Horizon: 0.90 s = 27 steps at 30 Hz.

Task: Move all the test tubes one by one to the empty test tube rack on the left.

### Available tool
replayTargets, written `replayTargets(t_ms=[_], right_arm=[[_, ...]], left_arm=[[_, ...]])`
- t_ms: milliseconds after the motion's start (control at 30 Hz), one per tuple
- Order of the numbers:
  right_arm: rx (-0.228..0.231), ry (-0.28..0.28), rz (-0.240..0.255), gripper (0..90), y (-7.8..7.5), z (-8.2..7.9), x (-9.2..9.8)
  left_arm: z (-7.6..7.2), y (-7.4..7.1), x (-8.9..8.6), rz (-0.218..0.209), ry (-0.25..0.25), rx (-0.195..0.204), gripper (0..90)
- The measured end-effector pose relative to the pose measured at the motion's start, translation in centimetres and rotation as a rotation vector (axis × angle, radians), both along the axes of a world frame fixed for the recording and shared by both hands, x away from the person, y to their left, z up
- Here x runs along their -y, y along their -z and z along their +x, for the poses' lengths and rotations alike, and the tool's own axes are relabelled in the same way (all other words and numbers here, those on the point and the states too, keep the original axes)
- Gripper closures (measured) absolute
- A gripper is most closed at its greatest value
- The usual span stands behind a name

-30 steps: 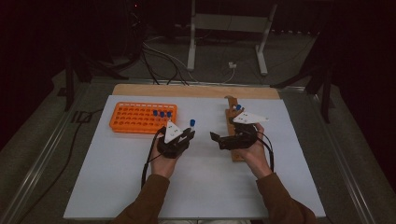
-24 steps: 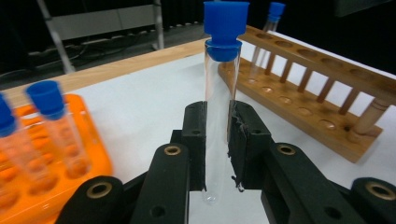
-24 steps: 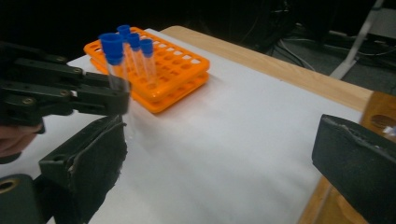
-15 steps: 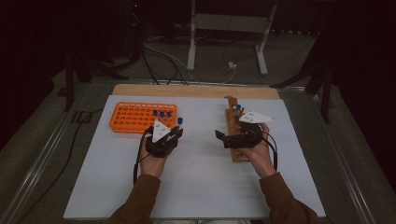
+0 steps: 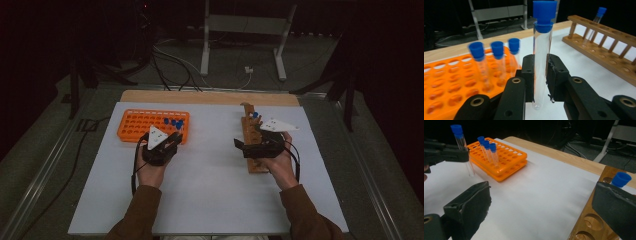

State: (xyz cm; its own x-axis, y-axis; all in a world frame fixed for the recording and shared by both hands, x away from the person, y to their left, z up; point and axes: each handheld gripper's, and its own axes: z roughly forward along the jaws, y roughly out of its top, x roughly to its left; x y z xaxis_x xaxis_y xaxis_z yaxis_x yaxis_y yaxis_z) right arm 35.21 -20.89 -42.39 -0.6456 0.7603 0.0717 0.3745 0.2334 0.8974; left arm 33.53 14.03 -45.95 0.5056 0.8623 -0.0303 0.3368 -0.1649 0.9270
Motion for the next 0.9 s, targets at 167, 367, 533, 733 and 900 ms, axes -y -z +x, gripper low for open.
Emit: replayTargets(t_ms=[167, 367, 533, 733, 900], right_arm=[[0.001, 0.007, 0.001, 2.0, 0.0, 0.0, 0.5], [0.0, 0.021, -0.001, 1.9, 0.0, -0.2, 1.1], [0.005, 0.023, -0.002, 2.0, -0.1, -0.3, 1.4], [0.004, 0.024, -0.002, 2.0, -0.1, -0.4, 1.6], [0.005, 0.024, 0.001, 2.0, -0.1, -0.4, 1.7]], left_arm=[[0.2, -0.2, -1.0, 0.001, -0.024, 0.006, 78.3], [0.5, -0.5, -2.1, -0.015, -0.047, 0.021, 78.3], [0.8, -0.6, -2.8, -0.028, -0.072, 0.024, 78.3], [1.4, -0.4, -3.4, -0.018, -0.105, 0.029, 78.3], [2.0, -0.4, -3.8, -0.008, -0.129, 0.027, 78.3]])
